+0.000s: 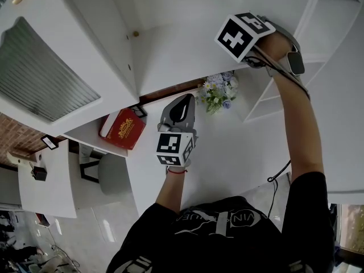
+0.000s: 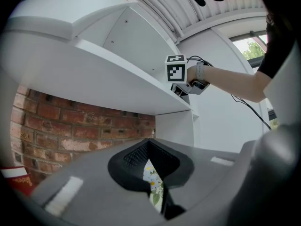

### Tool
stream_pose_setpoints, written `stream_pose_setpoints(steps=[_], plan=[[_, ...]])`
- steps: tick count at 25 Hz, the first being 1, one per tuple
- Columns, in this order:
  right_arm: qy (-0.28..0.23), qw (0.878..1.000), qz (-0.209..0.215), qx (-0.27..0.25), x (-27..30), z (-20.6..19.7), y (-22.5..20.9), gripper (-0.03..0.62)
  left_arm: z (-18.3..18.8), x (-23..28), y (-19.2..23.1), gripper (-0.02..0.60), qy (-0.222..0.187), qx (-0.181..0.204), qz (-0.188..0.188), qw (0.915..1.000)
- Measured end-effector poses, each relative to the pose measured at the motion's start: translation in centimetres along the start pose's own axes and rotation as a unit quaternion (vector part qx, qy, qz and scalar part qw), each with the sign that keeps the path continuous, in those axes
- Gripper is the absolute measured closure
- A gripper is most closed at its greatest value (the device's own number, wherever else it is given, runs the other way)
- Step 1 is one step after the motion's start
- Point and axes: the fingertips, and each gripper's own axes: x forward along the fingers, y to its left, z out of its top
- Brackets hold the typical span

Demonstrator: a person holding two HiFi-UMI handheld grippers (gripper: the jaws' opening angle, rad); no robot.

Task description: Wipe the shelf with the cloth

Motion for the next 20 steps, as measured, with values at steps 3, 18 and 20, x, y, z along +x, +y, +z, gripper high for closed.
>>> stream_pose_setpoints(steps=[3, 18, 20], plan=[[-0.003, 1.000, -0.004, 0.003, 0.0, 0.0, 0.0, 0.505, 0.1, 0.0, -0.1, 0.569, 0.000, 0.001, -0.001, 1.0000], [-0.225, 0.950, 0.201, 0.084, -7.7, 8.7, 6.4, 0.503, 1.4, -3.1, 1.8, 0.569, -0.008, 0.022, 0.035, 0.9991], [-0.254, 0.935, 0.237, 0.076, -9.6, 10.6, 8.2, 0.503, 1.4, -3.9, 2.3, 0.569, -0.008, 0.027, 0.046, 0.9985]])
